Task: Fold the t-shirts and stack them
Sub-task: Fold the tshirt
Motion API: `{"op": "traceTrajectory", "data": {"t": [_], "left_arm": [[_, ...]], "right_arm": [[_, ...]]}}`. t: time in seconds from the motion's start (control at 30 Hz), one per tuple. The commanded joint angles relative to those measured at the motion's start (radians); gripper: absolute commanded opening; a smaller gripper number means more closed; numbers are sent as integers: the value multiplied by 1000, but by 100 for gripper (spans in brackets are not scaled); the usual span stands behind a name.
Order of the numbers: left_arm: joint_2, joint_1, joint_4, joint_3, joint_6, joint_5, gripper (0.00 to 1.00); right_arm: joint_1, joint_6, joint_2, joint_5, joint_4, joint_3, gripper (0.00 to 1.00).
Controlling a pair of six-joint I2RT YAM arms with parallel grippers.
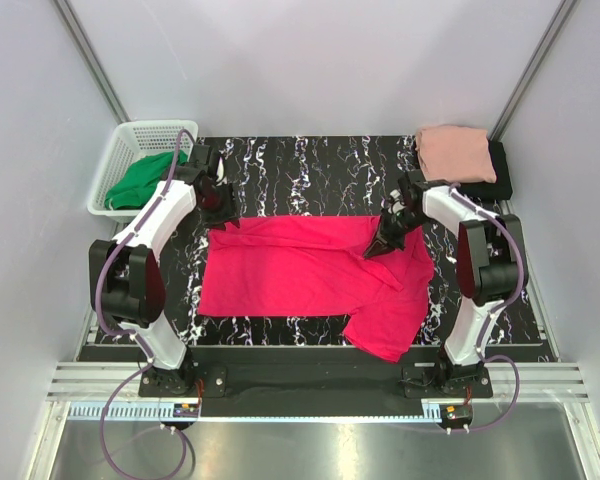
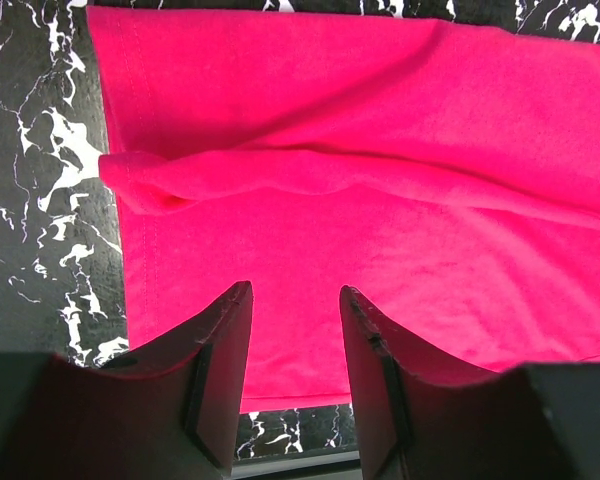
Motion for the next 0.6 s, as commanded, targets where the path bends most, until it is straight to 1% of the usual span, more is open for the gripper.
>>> {"op": "traceTrajectory", "data": {"t": [0.0,0.07,0.13,0.23,0.33,0.43,0.57], "left_arm": [[-30,5,37,1,-4,22,44],[-33,5,37,-2,-4,20,44],[-39,5,38,-6,-4,17,44],[-44,5,43,-14,-6,22,44],[-50,5,46,-25,-9,22,44],[-57,5,57,-42,-11,25,44],[-68,5,63,-57,-12,25,44]], "right_arm": [[33,32,-55,0,-16,-33,2],[50,44,-63,3,-5,-45,3],[77,70,-60,11,3,-64,12],[131,113,-61,16,44,-96,13],[188,158,-58,29,61,-114,18],[206,181,-79,57,69,-113,20],[206,179,-124,103,41,-78,20]]}}
